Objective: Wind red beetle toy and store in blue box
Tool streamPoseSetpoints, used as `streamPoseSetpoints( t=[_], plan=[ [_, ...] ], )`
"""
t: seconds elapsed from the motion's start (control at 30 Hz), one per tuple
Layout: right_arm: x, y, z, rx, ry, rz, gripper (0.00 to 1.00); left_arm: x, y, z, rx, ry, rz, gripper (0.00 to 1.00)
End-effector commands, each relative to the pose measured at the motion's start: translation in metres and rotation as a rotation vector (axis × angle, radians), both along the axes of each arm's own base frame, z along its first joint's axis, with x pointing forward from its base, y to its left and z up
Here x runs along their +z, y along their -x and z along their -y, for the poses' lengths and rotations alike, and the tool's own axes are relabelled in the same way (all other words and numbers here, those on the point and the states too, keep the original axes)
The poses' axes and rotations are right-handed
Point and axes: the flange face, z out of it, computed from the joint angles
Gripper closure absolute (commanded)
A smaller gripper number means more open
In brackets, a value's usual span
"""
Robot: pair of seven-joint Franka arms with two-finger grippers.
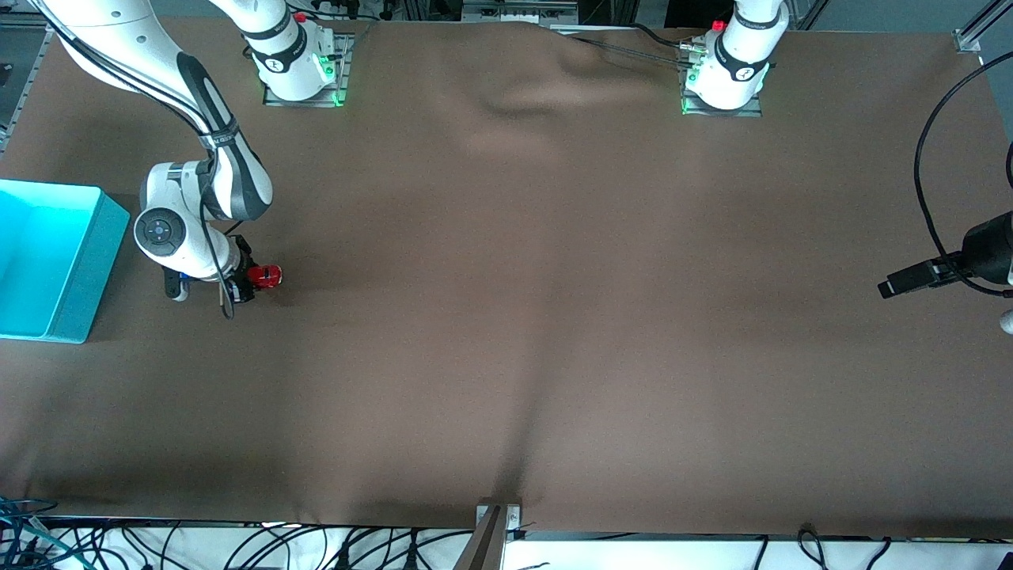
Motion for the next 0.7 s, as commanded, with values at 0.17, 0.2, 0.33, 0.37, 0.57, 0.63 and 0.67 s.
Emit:
streamPoseSetpoints(
  t=[0.17, 0.2, 0.33, 0.37, 0.57, 0.63, 0.67],
  plan=[
    [0.011, -0.003, -0.001, -0.008, 0.008, 0.016, 1.00, 0.010, 0.004, -0.001, -0.017, 0.012, 0.003, 0.00],
    [0.013, -0.003, -0.001, -0.008, 0.009, 0.014, 1.00, 0.010, 0.004, -0.001, -0.017, 0.012, 0.003, 0.00],
    [0.020, -0.004, -0.001, 0.008, 0.010, 0.020, 1.00, 0.010, 0.004, -0.001, -0.017, 0.012, 0.004, 0.00],
    [0.022, -0.005, -0.001, 0.010, 0.010, 0.023, 1.00, 0.010, 0.004, -0.001, -0.017, 0.012, 0.004, 0.00],
    [0.031, -0.007, 0.000, 0.063, 0.005, 0.022, 1.00, 0.010, 0.004, -0.001, -0.017, 0.011, 0.004, 0.00],
    [0.035, -0.010, 0.001, 0.067, 0.007, 0.017, 1.00, 0.010, 0.004, -0.001, -0.017, 0.011, 0.004, 0.00],
    [0.039, -0.012, 0.001, 0.075, 0.008, 0.017, 1.00, 0.010, 0.004, -0.001, -0.017, 0.011, 0.003, 0.00]
  ],
)
